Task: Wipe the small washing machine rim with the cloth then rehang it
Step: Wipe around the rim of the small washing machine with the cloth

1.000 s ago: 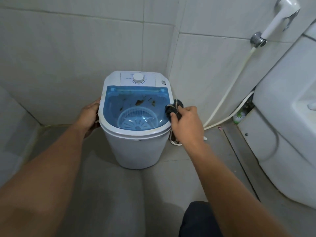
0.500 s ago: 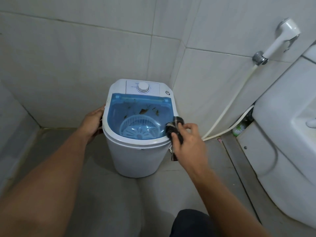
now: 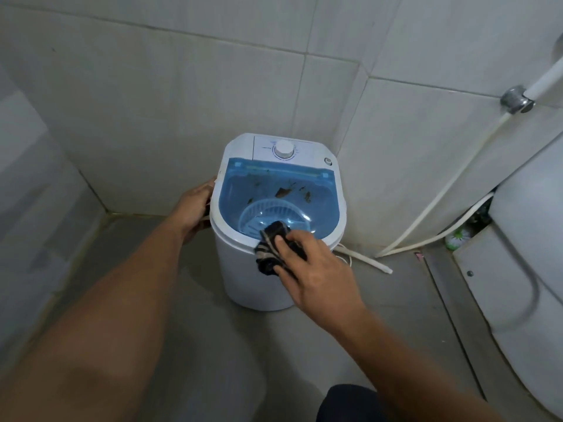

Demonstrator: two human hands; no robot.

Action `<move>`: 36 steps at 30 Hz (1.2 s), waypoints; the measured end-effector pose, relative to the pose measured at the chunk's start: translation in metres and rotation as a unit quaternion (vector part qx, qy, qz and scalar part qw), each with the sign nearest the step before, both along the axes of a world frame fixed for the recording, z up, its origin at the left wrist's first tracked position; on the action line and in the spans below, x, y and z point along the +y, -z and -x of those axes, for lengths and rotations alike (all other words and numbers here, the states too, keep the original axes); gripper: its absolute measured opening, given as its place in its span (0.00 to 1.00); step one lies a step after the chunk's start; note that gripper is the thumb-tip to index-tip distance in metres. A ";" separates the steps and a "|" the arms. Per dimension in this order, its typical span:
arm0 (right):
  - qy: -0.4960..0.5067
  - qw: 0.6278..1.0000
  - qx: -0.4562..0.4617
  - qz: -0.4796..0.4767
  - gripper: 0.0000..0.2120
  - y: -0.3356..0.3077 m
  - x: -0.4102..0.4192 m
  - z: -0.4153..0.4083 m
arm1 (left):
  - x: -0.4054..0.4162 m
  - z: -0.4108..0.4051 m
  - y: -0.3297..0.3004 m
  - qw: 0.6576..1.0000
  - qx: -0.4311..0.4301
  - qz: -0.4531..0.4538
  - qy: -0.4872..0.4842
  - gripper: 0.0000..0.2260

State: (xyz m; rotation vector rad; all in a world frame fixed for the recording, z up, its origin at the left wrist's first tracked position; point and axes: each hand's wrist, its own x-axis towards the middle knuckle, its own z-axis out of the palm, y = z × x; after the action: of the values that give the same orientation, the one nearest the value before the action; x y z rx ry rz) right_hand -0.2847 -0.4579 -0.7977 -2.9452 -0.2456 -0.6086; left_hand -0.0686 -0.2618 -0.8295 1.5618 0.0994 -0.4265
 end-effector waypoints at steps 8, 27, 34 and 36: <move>-0.036 0.995 0.015 0.087 0.22 -0.009 -0.005 -0.008 | 0.005 -0.007 0.010 1.000 -0.022 0.019 0.005 0.16; 0.047 0.963 0.144 0.224 0.15 -0.049 0.092 -0.059 | 0.019 -0.020 0.023 0.995 0.017 0.068 0.067 0.16; 0.065 0.968 0.144 0.194 0.13 -0.061 0.138 -0.126 | 0.028 -0.020 0.034 0.983 0.085 0.150 0.061 0.12; 0.065 0.968 0.149 0.194 0.13 -0.065 0.140 -0.124 | 0.032 -0.016 0.034 0.980 0.089 0.169 0.048 0.13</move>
State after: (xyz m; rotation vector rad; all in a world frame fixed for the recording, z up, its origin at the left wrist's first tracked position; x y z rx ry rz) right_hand -0.1610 -0.3178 -0.7322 -3.3956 -0.1530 -0.1316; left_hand -0.0521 -0.2295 -0.8631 1.1941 0.0854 -0.6260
